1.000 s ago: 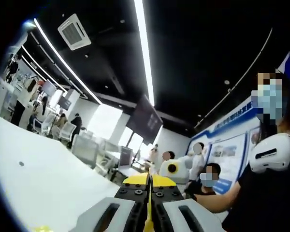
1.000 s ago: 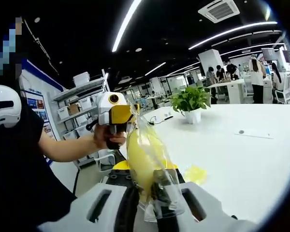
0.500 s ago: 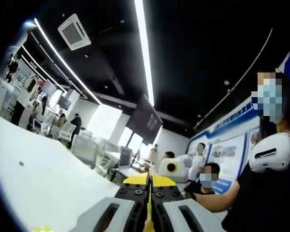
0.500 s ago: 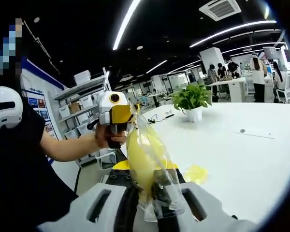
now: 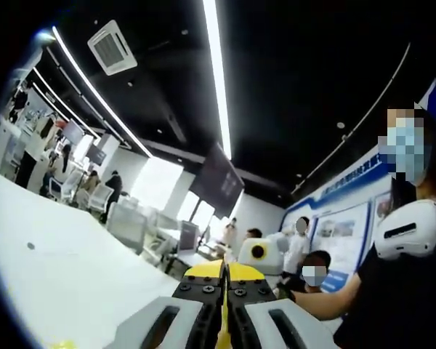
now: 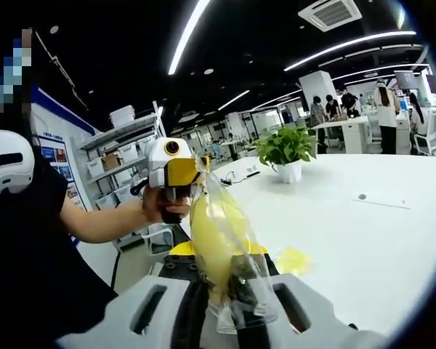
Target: Compare the silicone blocks by pressing each to a similar depth, holding the contact briefly, and releasing to observe deformation and rebound differences across the visible hardness samples.
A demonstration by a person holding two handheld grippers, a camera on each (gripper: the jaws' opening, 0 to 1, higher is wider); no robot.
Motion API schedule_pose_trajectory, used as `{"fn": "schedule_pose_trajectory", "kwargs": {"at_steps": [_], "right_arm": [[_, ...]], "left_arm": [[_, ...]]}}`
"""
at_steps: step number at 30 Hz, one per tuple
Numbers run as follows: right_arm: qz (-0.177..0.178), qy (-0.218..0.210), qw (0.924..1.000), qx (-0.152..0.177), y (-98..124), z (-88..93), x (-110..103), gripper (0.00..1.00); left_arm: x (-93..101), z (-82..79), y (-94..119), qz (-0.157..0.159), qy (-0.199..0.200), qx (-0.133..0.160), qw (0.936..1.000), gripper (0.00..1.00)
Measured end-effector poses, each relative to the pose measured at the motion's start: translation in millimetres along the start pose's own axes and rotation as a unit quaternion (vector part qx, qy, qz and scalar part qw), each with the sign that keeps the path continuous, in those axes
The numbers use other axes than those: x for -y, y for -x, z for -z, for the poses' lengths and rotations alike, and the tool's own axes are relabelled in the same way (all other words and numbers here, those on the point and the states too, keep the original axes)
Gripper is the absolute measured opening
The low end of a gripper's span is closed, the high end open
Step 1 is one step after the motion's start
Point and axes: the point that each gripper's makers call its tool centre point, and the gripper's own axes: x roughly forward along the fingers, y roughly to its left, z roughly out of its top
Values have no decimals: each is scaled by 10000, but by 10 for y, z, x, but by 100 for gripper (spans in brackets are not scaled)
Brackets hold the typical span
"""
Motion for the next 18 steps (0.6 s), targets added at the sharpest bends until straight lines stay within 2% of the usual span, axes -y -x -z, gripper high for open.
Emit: {"fn": "schedule_pose_trajectory", "kwargs": {"at_steps": [18], "right_arm": [[112, -9, 9999, -28, 53, 35, 40, 5]], "left_arm": [[-17, 45, -41, -15, 19, 0, 10000, 0]]}}
